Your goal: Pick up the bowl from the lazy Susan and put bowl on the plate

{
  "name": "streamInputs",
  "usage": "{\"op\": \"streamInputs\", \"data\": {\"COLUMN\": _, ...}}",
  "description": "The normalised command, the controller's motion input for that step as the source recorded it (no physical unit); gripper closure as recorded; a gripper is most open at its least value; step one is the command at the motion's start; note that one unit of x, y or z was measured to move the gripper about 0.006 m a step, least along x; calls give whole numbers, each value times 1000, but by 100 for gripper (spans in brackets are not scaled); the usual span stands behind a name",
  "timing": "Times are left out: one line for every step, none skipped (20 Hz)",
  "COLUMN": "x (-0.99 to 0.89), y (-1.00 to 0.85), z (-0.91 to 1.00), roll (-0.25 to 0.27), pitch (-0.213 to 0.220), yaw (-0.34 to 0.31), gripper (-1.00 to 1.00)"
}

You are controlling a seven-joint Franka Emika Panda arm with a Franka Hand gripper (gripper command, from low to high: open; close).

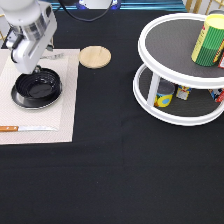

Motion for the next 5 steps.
{"op": "streamInputs", "data": {"x": 0, "y": 0, "z": 0, "roll": 0, "pitch": 0, "yaw": 0, "gripper": -100}}
{"op": "streamInputs", "data": {"x": 0, "y": 0, "z": 0, "roll": 0, "pitch": 0, "yaw": 0, "gripper": -100}}
{"op": "streamInputs", "data": {"x": 0, "y": 0, "z": 0, "roll": 0, "pitch": 0, "yaw": 0, "gripper": -100}}
{"op": "streamInputs", "data": {"x": 0, "y": 0, "z": 0, "roll": 0, "pitch": 0, "yaw": 0, "gripper": -100}}
{"op": "streamInputs", "data": {"x": 0, "y": 0, "z": 0, "roll": 0, "pitch": 0, "yaw": 0, "gripper": -100}}
